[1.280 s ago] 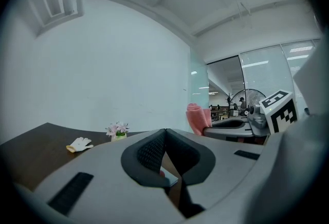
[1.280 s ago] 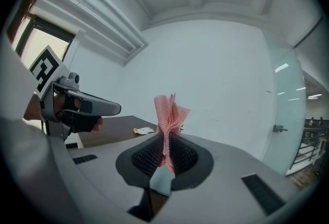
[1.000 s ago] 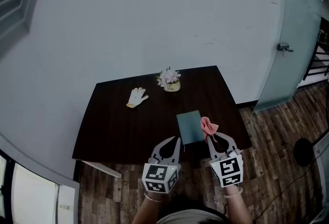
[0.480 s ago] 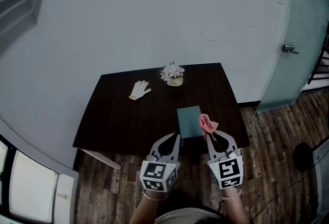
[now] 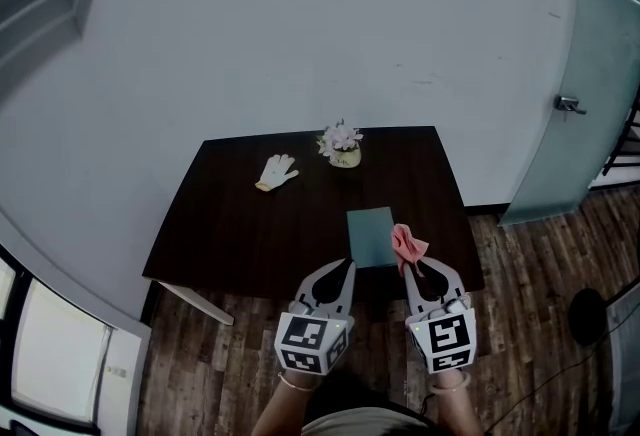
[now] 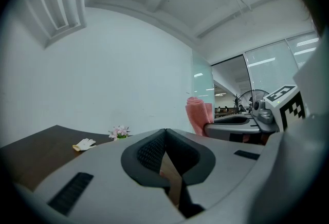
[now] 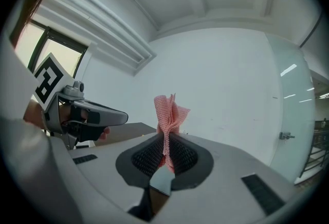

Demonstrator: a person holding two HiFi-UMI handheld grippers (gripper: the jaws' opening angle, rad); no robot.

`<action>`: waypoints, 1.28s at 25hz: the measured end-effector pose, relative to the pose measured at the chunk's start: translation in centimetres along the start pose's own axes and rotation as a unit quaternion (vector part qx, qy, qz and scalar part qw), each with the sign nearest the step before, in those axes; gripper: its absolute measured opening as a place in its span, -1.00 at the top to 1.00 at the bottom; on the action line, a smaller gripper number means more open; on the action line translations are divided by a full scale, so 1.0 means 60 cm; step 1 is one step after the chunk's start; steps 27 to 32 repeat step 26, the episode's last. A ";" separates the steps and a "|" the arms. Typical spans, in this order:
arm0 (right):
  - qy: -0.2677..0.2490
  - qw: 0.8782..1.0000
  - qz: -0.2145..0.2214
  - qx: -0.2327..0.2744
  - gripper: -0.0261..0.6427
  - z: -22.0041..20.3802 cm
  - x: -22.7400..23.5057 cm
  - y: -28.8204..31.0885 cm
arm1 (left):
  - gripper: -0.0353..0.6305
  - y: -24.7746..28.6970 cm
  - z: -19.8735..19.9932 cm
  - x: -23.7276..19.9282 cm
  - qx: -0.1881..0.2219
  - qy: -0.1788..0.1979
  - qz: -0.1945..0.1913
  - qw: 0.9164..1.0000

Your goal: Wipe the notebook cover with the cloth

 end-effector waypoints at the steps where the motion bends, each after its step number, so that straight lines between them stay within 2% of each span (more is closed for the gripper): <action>1: 0.000 1.000 0.000 0.001 0.83 0.001 0.000 -0.001 | 0.84 -0.001 0.000 0.002 0.001 0.000 0.000 1.000; 17: 0.006 1.000 0.001 0.016 0.83 0.010 0.007 -0.016 | 0.84 -0.001 0.003 0.033 -0.001 0.002 -0.012 1.000; 32: 0.009 1.000 -0.002 0.019 0.83 0.007 0.011 -0.013 | 0.84 0.007 0.002 0.033 0.000 0.002 -0.017 1.000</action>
Point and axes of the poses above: the fingertips, and each gripper's own axes: y forward along the fingers, x to its right, z out of its top, the point moved 2 cm from there along -y, backward along the fingers, and after that the axes turned 12 degrees about z, right-handed, at the moved point
